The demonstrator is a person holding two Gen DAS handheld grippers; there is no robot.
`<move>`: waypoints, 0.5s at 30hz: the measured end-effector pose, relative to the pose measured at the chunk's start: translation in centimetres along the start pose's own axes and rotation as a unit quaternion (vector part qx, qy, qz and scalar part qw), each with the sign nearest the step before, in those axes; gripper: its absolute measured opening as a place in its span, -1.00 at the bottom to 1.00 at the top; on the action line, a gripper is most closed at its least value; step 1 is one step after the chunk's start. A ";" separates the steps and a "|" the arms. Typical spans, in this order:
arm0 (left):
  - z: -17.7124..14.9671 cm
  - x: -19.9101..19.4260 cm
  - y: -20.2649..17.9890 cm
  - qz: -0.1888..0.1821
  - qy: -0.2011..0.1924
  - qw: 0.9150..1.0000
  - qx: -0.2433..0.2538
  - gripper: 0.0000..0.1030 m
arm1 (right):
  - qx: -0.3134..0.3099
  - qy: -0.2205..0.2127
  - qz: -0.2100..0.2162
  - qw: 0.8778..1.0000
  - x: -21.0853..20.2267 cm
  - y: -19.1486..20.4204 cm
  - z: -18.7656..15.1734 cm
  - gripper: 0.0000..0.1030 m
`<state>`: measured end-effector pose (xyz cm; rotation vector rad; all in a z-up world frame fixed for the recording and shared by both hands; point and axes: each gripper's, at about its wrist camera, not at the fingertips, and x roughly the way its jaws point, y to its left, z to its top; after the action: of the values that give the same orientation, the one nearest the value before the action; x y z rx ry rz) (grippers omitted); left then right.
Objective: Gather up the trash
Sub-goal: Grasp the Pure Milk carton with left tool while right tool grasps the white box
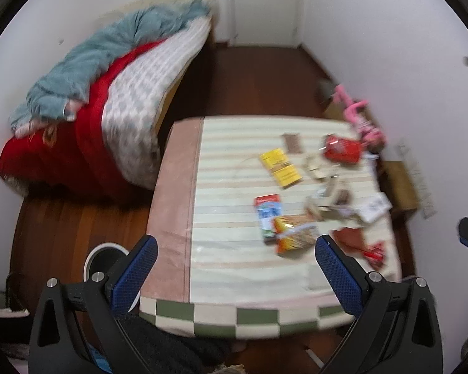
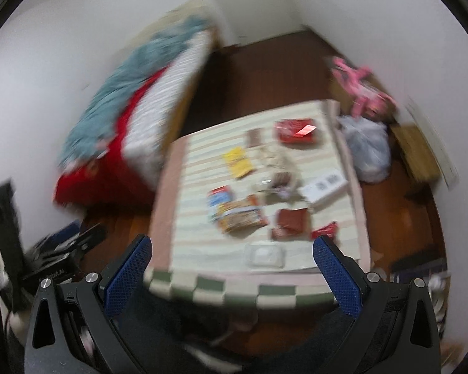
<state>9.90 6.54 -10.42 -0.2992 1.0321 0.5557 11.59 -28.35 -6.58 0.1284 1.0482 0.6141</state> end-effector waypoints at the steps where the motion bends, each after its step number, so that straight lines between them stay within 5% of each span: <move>1: 0.4 1.8 0.1 0.002 0.016 1.000 -0.004 1.00 | 0.028 0.001 -0.008 1.000 1.7 -1.3 0.6 0.88; 4: 1.6 8.6 0.2 0.000 0.077 0.997 -0.020 1.00 | 0.091 0.020 -0.028 0.995 7.0 -4.6 1.9 0.29; 15: 2.8 24.6 -5.0 -0.067 0.253 0.964 -0.052 0.95 | 0.196 0.082 -0.112 0.971 21.7 -11.6 5.3 0.30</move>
<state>24.42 10.98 -30.57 -0.6227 1.4654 0.4174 28.44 -25.42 -25.03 0.3036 1.3158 0.2095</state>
